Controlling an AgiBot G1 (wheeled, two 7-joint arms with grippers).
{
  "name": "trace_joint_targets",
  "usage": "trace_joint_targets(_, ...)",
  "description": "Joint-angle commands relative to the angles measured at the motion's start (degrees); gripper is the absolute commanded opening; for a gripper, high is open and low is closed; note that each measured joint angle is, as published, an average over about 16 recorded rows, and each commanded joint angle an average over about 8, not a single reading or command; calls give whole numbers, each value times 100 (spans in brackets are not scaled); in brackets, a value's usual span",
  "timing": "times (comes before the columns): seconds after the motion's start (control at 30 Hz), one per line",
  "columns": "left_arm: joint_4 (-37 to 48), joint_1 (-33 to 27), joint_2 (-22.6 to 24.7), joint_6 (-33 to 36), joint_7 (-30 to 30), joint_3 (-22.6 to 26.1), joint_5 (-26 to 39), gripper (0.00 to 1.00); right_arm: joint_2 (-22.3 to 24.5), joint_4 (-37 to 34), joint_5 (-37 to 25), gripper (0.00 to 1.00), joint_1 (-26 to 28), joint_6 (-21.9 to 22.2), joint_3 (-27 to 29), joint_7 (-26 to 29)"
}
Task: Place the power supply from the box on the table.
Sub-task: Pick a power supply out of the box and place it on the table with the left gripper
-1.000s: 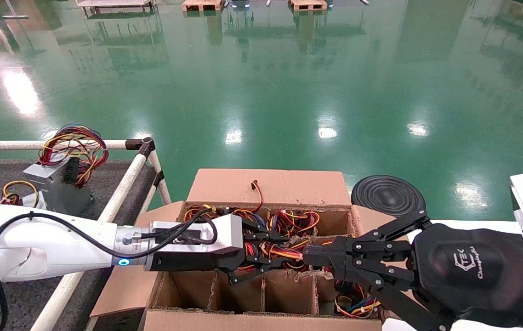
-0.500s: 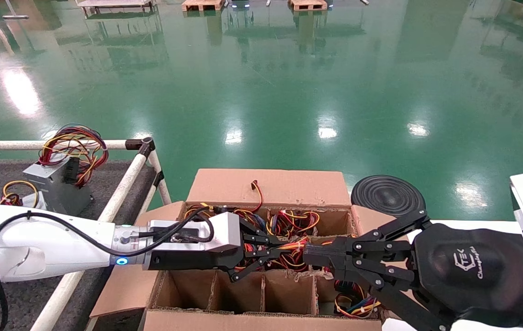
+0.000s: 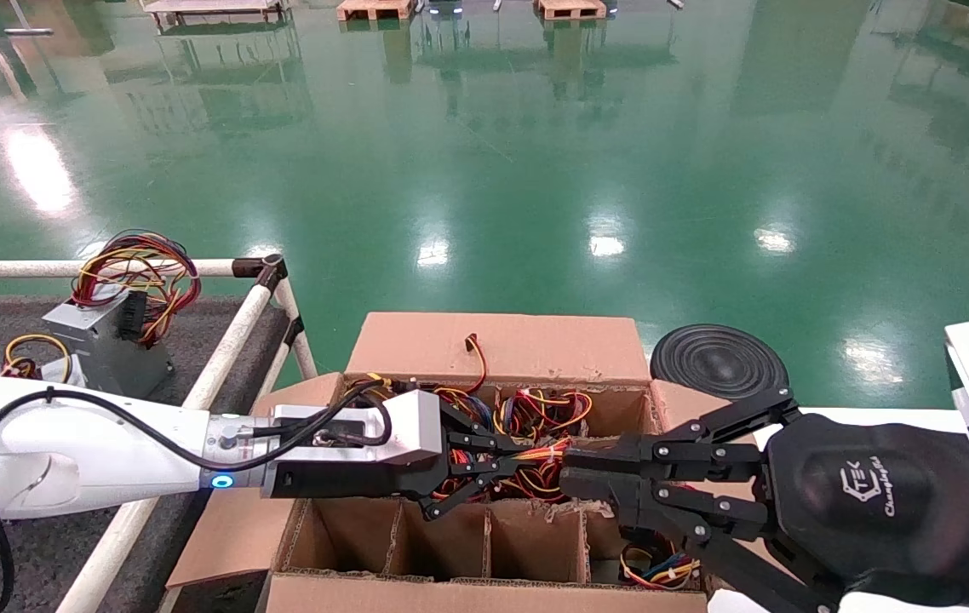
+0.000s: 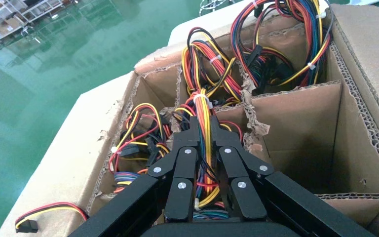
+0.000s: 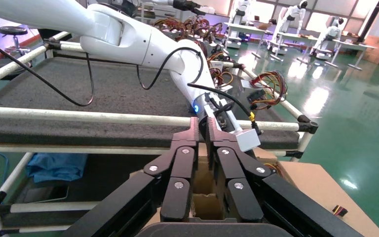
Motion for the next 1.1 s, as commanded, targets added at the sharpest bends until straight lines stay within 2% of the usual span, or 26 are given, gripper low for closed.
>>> trace_joint_targets(0.03,14,-15,-5,18,3,-5,-8,0,0,0,0,100,0,0,0,0)
trace_joint_targets(0.53,-124,-343,-199,137,131,-352,-249,0,0,0,0,100,0,0,0,0)
trace_joint_targets(1.1,-484,-1032,-469,1,591,-1199,-358,0,0,0,0,100,0,0,0,0)
